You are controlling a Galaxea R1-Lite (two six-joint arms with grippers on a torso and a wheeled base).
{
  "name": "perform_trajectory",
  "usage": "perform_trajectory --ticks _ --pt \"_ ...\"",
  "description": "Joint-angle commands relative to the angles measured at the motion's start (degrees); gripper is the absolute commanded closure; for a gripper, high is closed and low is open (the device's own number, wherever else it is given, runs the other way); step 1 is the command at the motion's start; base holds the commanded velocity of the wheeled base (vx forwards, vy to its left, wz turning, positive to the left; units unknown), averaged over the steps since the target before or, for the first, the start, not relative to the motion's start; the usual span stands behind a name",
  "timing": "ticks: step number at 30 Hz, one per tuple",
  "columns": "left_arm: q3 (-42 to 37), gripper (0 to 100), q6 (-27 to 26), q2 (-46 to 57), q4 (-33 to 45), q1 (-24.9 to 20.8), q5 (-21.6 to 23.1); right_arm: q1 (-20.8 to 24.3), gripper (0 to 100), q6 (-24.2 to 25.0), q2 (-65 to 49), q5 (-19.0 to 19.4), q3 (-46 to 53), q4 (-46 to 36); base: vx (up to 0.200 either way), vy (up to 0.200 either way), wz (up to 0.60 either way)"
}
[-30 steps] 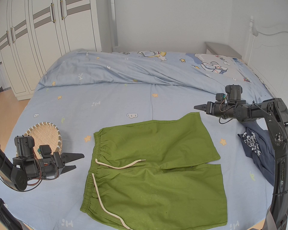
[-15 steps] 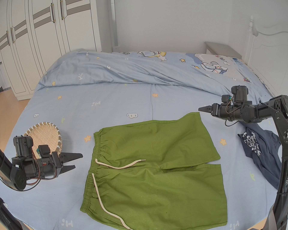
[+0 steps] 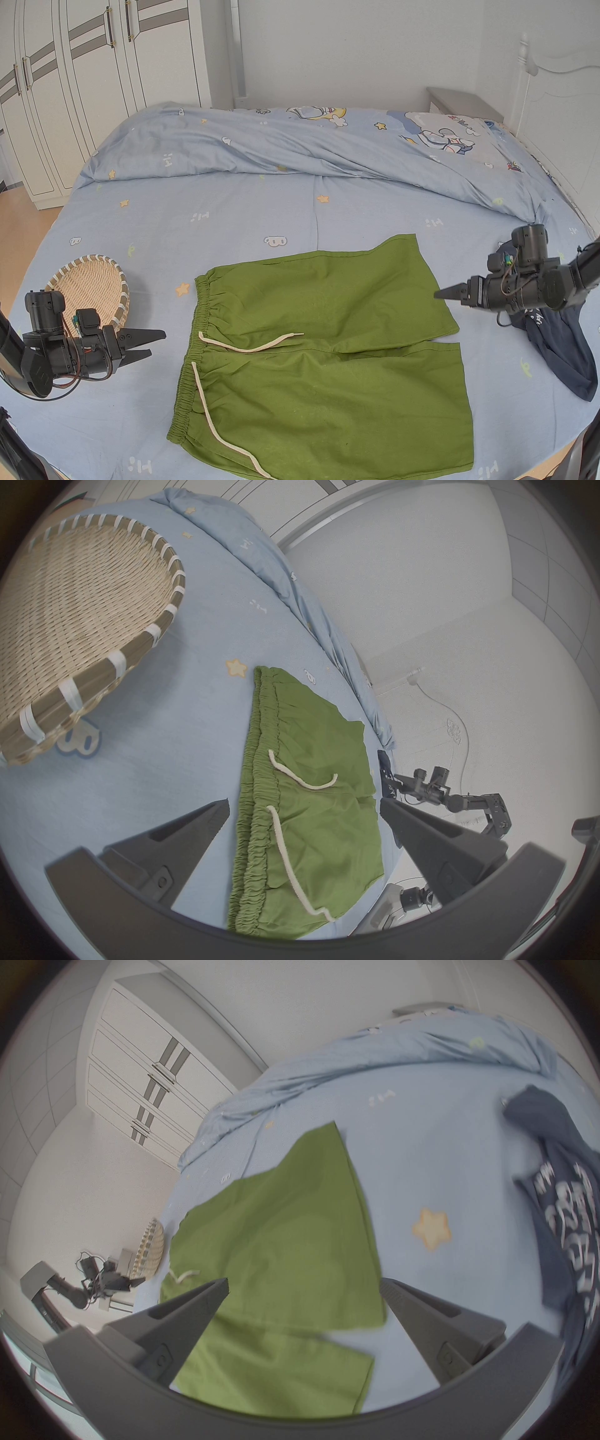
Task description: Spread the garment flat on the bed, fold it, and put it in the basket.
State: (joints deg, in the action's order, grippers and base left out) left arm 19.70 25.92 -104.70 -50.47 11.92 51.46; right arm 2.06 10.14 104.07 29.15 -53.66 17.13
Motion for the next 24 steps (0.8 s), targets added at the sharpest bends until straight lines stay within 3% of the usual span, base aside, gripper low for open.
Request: perform_trajectory --ticks 1,7,20,24 --pt "-3.2 0 -9.8 -7.5 0.3 2.9 3.4 0.4 0 -0.4 -29.5 0.8 43.1 6.3 0.000 0.000 0.00" --pt "-3.4 0 -10.4 -11.0 0.3 0.6 3.0 0.1 0 -0.3 -30.6 0.6 46.7 6.5 0.000 0.000 0.00" --pt "-12.2 0 -25.0 -13.2 -0.2 -2.5 -6.1 0.5 0 0.6 -36.0 0.8 52.5 6.3 0.000 0.000 0.00" --pt "-14.3 0 -26.4 -13.2 -0.3 -2.6 -6.5 0.7 0 0.4 -35.9 0.8 53.7 6.3 0.000 0.000 0.00"
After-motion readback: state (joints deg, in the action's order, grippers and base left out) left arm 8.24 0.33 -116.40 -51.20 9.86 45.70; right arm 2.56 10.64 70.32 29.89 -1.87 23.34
